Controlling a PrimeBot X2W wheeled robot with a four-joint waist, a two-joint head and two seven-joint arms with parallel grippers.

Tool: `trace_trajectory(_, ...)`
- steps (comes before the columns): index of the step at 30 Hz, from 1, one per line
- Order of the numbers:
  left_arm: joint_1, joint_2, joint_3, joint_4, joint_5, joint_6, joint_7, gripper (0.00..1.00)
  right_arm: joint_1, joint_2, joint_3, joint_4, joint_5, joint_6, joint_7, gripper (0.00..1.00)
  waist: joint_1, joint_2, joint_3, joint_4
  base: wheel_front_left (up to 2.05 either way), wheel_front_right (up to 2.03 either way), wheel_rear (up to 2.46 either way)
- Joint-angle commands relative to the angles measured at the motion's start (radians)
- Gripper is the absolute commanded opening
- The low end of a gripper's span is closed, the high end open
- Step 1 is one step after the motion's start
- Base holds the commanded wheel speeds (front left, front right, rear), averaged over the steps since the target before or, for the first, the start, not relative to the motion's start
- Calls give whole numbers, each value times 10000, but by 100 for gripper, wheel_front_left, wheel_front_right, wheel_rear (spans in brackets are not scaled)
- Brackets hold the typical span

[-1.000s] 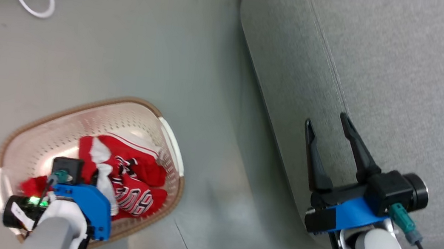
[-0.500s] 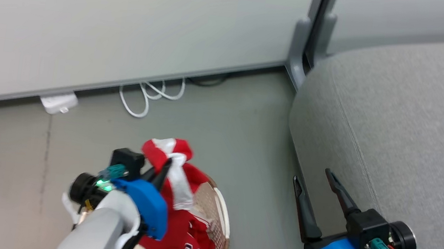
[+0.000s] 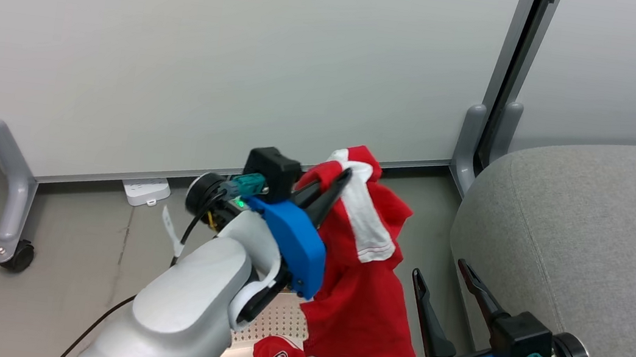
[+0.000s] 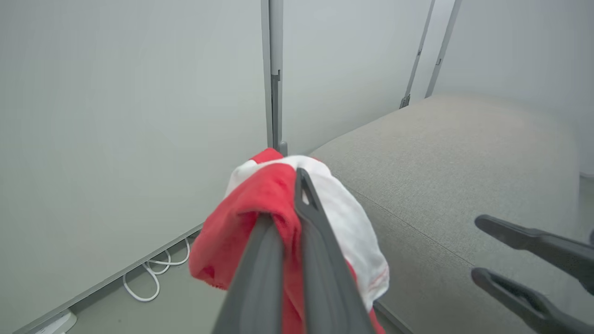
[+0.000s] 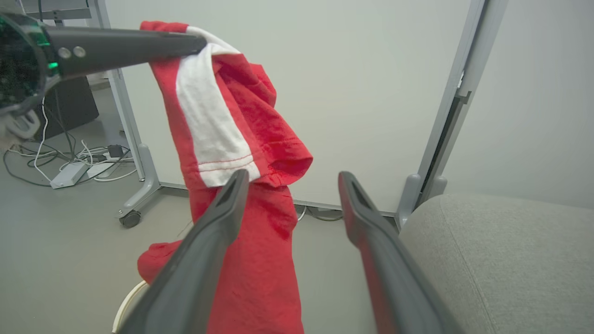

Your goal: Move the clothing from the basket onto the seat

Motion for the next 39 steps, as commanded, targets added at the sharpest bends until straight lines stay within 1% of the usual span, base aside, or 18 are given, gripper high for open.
trace_trajectory(1,-190,26,-115,-74,-97,58,23,0,93,-27,2,-52,58,-3,8,100,1,0,-30,22,0,0,0)
trace_trajectory(6,-722,27,-794,-217,-607,289,54,0,172,-27,69,-71,139,-3,20,100,1,0,-111,14,0,0,0)
trace_trajectory(12,-903,27,-1291,-31,-1114,515,-156,0,186,-27,118,-64,188,-3,24,100,1,0,-133,-73,0,0,0)
trace_trajectory(16,-895,22,-1636,148,-1394,547,-257,0,111,-27,233,15,209,-3,125,100,1,0,-145,-110,0,0,0)
trace_trajectory(22,-1033,22,-2127,332,-1706,572,-375,0,-761,-29,862,339,391,-3,737,100,1,0,-152,-191,0,0,0)
trace_trajectory(27,-1178,23,-2420,289,-2077,653,-515,0,-1824,-171,1260,1126,488,-3,1333,100,1,0,-98,-202,0,0,0)
trace_trajectory(30,-1230,25,-2591,244,-2307,709,-617,0,-2408,-208,1463,1811,656,-3,1639,100,1,0,-68,-173,0,0,0)
trace_trajectory(31,-1303,25,-2722,221,-2451,745,-659,0,-2798,-234,1564,2293,745,-3,1683,100,1,0,-43,-150,0,0,0)
trace_trajectory(39,-1579,22,-3103,204,-2996,813,-888,0,-4023,-276,2555,4196,1515,-3,1446,100,1,0,-35,-42,0,0,0)
